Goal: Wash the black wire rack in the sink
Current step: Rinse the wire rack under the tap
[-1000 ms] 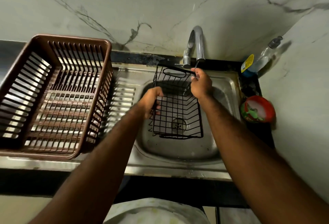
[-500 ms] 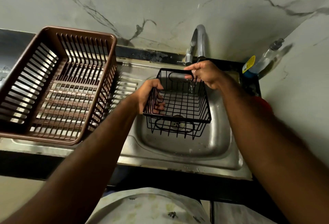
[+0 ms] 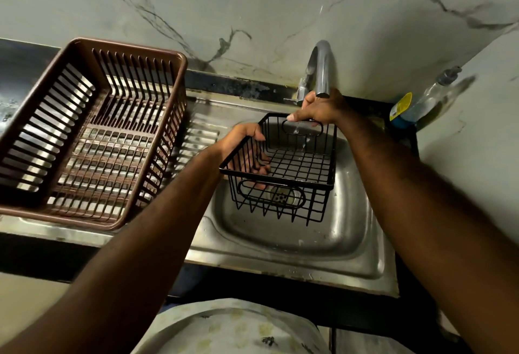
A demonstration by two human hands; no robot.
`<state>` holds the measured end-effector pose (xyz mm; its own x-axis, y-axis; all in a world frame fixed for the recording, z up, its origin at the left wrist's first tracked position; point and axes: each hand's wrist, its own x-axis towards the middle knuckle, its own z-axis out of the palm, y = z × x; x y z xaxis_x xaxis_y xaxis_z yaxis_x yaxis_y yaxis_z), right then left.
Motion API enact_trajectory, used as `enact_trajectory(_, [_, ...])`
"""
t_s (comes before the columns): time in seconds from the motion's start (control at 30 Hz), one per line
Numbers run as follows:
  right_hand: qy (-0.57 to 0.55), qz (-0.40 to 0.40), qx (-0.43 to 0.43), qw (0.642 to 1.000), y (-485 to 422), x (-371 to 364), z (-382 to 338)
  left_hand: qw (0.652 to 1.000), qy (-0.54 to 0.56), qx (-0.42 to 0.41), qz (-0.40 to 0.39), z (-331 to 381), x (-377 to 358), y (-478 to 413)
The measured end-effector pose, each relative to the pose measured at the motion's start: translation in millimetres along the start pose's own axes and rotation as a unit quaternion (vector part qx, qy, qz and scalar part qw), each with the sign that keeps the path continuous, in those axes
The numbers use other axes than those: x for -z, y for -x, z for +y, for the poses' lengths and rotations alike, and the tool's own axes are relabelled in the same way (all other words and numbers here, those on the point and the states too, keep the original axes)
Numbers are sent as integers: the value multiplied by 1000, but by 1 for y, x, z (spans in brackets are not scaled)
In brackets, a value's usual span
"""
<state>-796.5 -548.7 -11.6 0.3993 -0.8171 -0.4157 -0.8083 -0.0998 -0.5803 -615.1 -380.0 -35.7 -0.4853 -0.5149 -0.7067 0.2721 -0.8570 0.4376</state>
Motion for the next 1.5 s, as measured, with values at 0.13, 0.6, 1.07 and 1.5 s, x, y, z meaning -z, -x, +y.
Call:
enact_trajectory(0.13, [165,-14,42,985,2,-1,-4,1000,-20,13,-10,3,-4,-4])
enact_trajectory(0.6, [-52,-157,125,978,-3,-17,4,996,-50,1,70,0,-21,-8])
enact_trajectory(1.07, [-5,-114,101,988,-18,-37,24,976,-40,-25,214,5,-32,-2])
enact_trajectory(1.5, [-150,-68,40,986,-7,-57,29,965,-60,-45,252,12,-28,13])
